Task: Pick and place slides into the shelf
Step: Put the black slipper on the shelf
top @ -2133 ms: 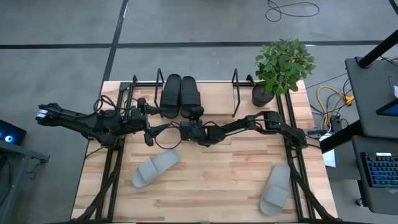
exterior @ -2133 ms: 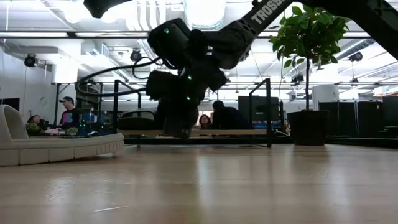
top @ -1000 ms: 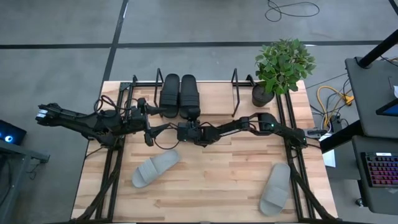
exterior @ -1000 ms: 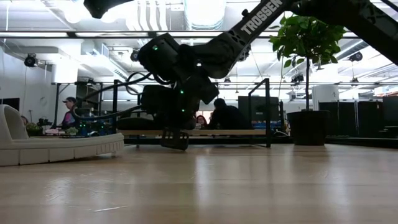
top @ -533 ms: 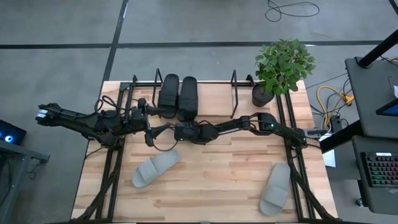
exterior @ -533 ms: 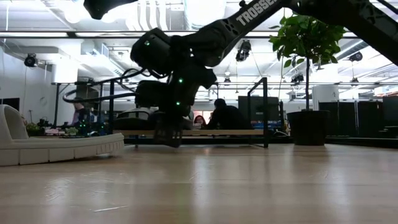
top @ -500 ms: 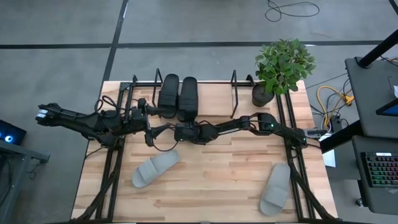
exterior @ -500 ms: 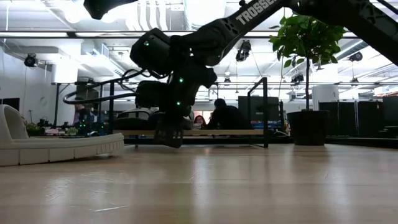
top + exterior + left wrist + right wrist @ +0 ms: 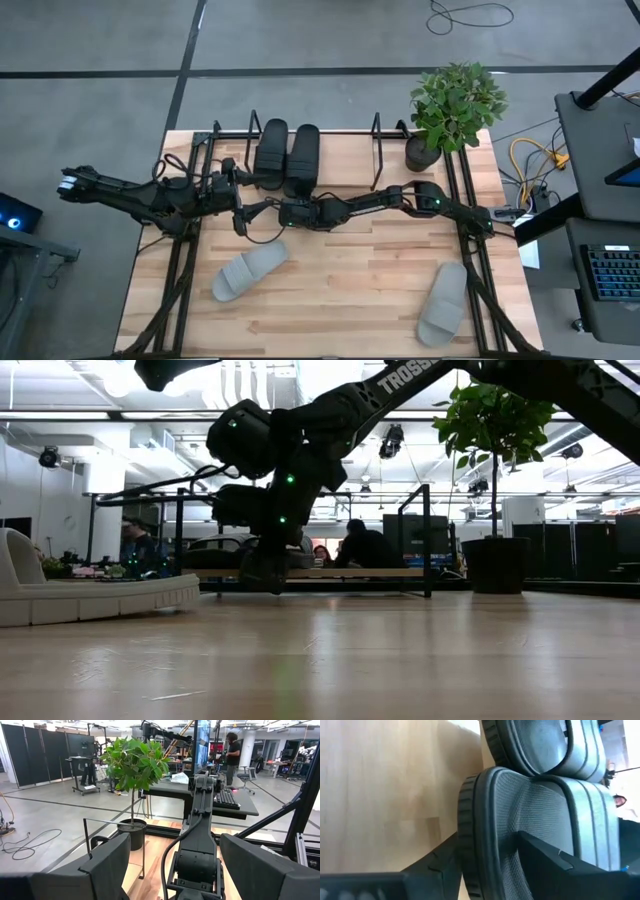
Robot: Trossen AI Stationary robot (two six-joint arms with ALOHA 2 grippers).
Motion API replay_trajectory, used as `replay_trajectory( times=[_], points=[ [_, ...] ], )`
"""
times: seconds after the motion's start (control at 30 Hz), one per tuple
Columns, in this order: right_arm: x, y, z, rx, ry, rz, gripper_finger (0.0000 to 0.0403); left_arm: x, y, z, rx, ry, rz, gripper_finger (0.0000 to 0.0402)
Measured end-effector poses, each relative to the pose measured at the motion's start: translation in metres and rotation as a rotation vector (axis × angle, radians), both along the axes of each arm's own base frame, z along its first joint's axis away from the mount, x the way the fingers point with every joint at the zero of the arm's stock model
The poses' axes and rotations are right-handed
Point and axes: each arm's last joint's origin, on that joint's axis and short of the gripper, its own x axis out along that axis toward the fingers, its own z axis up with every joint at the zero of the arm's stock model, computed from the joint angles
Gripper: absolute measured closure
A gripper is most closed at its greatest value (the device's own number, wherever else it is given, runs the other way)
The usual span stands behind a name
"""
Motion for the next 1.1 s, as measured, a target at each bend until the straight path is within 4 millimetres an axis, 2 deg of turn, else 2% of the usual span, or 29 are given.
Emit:
replay_trajectory(
  times=[0.43, 0.8, 1.1],
  points=[
    [-0.001, 0.001, 0.009, 0.091, 0.027, -0.016, 0.0193, 0.0, 0.0, -0.001, 0.002, 0.008, 0.0, 0.0109],
    [0.001, 0.003, 0.026, 0.156, 0.027, -0.02, 0.0191, 0.0, 0.0, -0.002, 0.004, 0.021, 0.0, 0.0109],
    [0.002, 0.002, 0.033, 0.243, 0.023, -0.005, 0.019, 0.0, 0.0, -0.002, 0.003, 0.022, 0.0, 0.0109]
  ],
)
